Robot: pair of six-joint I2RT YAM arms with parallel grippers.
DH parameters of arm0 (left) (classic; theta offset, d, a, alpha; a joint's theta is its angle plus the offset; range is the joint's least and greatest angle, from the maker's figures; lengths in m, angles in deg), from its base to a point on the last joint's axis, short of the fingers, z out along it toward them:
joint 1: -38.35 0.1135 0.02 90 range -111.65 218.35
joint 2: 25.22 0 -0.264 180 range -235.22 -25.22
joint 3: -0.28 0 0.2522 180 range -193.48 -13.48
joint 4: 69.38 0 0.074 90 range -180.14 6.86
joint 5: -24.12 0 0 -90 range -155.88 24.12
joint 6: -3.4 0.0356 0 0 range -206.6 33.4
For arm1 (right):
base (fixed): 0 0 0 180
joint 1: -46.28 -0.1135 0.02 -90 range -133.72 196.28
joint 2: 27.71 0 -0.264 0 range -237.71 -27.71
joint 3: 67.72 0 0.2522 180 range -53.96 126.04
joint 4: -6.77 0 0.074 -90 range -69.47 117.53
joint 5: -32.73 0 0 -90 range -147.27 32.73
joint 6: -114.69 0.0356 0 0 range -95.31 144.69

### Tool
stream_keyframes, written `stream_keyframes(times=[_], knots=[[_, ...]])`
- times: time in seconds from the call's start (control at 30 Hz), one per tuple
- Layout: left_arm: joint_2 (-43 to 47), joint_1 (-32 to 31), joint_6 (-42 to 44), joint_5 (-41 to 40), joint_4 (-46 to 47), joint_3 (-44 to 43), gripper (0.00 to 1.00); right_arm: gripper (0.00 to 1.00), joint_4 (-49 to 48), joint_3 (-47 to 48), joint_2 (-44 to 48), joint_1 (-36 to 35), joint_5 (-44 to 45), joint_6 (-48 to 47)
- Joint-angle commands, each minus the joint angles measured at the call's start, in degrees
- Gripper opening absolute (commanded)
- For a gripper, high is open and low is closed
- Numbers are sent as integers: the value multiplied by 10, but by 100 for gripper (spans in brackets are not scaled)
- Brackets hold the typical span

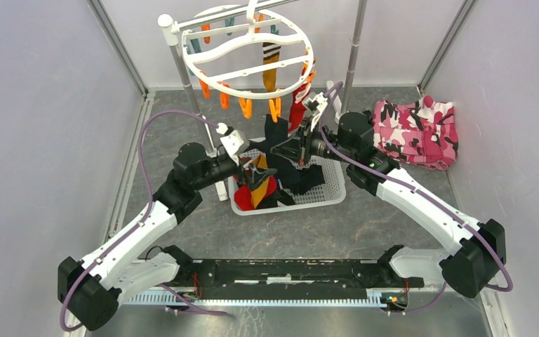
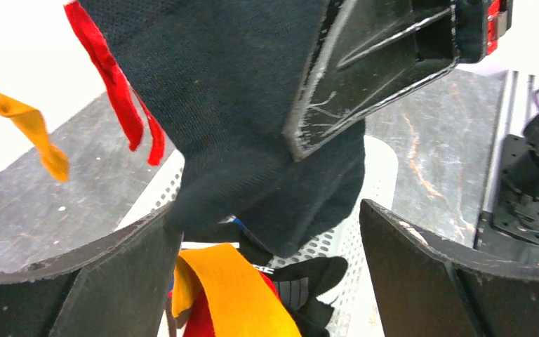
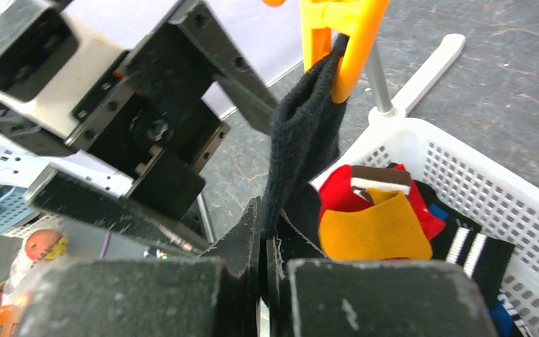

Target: Remove the socks clipped to the hanger

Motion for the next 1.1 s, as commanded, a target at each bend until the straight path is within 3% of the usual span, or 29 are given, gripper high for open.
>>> stream_keyframes(times=[0.0, 0.1, 0.2, 0.47, 0.6, 0.7, 0.73, 0.77, 0.8, 0.83, 0.93, 1.07], knots=[[-18, 72, -81, 151, 28, -17, 100, 1, -26, 25, -3, -3, -50, 25], [-53, 132, -115, 267, 44, -33, 100, 1, -29, 24, -2, -2, -56, 28], [-56, 140, -102, 340, 58, -34, 100, 2, -32, 26, -4, -3, -65, 32], [-62, 135, -105, 368, 64, -51, 94, 5, -54, 31, -21, -3, -82, 46], [-74, 135, -108, 363, 65, -62, 78, 8, -55, 34, -23, -3, -83, 47], [-79, 135, -107, 363, 64, -64, 55, 12, -50, 39, -19, -2, -74, 43], [-79, 135, -105, 360, 63, -63, 45, 14, -42, 44, -18, -3, -69, 39], [-80, 135, -102, 356, 58, -64, 29, 17, -34, 48, -16, -2, -62, 32], [-80, 135, -97, 354, 53, -66, 13, 24, -29, 52, -15, -3, -55, 28], [-80, 136, -93, 348, 47, -66, 4, 32, -25, 54, -14, -3, -48, 24], [-78, 136, -93, 341, 42, -66, 2, 55, 7, 74, -14, -3, -1, 1], [-74, 136, -92, 330, 36, -64, 2, 73, 31, 105, -6, -2, 86, -34]])
